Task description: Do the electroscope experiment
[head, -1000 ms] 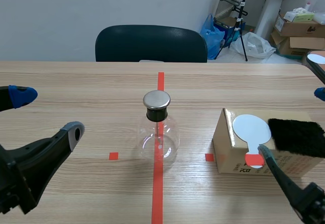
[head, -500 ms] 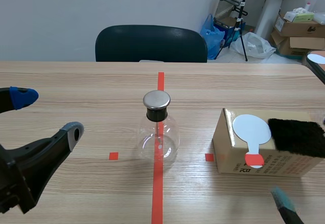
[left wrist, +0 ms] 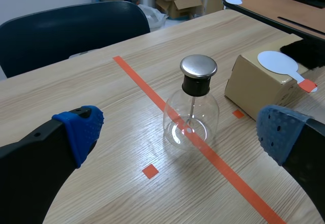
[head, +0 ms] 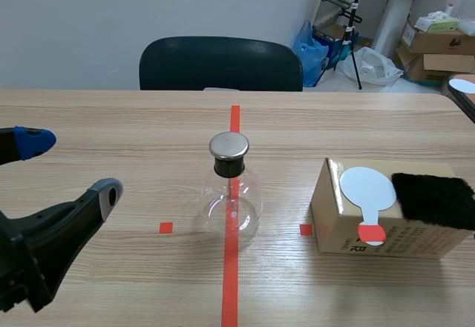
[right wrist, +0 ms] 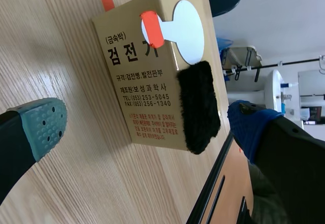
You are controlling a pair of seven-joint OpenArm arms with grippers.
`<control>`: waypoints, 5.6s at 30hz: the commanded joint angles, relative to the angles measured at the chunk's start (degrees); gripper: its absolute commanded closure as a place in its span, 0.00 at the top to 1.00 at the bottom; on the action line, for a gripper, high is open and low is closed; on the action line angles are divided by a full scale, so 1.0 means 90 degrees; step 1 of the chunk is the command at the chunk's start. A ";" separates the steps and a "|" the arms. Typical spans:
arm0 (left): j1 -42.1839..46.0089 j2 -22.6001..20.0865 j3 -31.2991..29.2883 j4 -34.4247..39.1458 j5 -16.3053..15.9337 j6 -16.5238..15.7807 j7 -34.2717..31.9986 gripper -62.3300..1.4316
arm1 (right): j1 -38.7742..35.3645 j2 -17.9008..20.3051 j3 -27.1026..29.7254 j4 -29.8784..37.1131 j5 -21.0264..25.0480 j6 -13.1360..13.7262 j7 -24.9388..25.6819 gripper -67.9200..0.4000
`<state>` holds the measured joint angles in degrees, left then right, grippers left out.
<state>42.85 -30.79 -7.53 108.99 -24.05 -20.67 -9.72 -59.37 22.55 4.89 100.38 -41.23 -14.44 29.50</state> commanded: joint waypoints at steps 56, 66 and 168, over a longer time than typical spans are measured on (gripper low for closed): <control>-0.0019 0.0032 0.0046 0.0134 -0.0039 0.0012 -0.0136 1.00 | 0.3055 -0.0563 -0.3021 -0.1734 -0.3048 -0.1994 -0.4080 1.00; -0.0019 0.0032 0.0046 0.0134 -0.0039 0.0012 -0.0136 1.00 | 0.3070 -0.0563 -0.3021 -0.1734 -0.3092 -0.1994 -0.4146 0.65; -0.0019 0.0032 0.0046 0.0134 -0.0041 0.0012 -0.0134 1.00 | 0.3072 -0.0546 -0.3021 -0.1739 -0.3135 -0.1916 -0.4170 0.02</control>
<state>42.85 -30.79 -7.53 108.99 -24.05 -20.64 -10.11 -32.25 17.15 -22.72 83.72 -69.23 -31.46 -7.64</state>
